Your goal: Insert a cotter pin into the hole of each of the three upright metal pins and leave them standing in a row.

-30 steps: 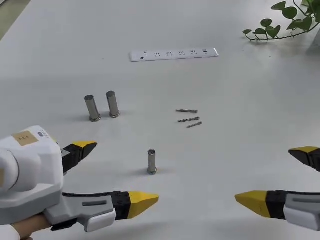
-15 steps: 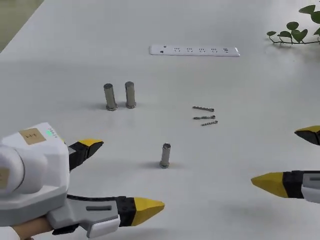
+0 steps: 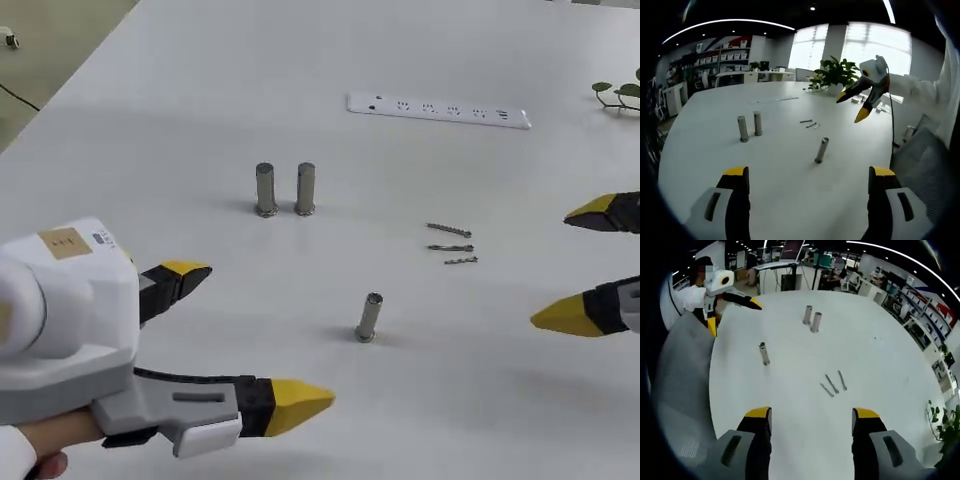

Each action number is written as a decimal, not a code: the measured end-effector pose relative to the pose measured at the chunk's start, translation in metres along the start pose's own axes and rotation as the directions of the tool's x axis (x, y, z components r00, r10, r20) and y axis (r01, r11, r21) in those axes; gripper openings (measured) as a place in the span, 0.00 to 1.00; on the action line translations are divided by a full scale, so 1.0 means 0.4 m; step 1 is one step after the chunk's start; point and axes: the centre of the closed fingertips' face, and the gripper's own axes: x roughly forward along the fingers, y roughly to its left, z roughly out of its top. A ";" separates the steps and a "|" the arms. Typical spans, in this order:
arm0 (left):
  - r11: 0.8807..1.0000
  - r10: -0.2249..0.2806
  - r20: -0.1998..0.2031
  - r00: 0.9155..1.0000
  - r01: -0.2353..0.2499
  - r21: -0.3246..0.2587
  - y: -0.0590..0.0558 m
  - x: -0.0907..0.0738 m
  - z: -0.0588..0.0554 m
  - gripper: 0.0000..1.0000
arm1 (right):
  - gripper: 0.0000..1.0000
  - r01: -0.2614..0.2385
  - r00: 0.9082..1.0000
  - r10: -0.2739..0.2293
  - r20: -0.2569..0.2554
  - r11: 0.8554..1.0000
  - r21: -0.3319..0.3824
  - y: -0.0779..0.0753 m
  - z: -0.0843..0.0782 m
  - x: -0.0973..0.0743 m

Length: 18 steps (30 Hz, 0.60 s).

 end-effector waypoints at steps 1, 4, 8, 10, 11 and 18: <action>1.000 0.002 0.003 1.000 -0.002 -0.003 0.000 -0.003 0.000 0.99 | 0.58 -0.012 1.000 0.012 -0.006 1.000 -0.012 -0.003 0.001 0.009; 1.000 0.012 -0.002 1.000 -0.012 -0.002 0.003 -0.008 -0.004 0.99 | 0.48 -0.032 0.999 0.030 -0.025 0.998 -0.045 -0.009 0.004 0.038; 1.000 0.013 -0.003 1.000 -0.013 -0.008 0.002 -0.015 -0.007 0.97 | 0.38 -0.132 0.988 0.125 -0.086 0.989 -0.072 0.007 -0.011 0.080; 1.000 0.008 -0.007 1.000 -0.008 -0.011 -0.002 -0.018 -0.011 0.97 | 0.29 -0.135 0.987 0.128 -0.097 0.988 -0.071 0.000 -0.012 0.103; 1.000 0.004 -0.010 1.000 -0.004 -0.013 -0.004 -0.019 -0.014 0.96 | 0.27 -0.141 0.986 0.133 -0.102 0.987 -0.076 -0.004 -0.013 0.114; 0.999 -0.008 -0.031 0.999 0.007 -0.034 -0.015 -0.026 -0.037 0.93 | 0.15 -0.187 0.973 0.169 -0.155 0.976 -0.114 -0.012 -0.022 0.159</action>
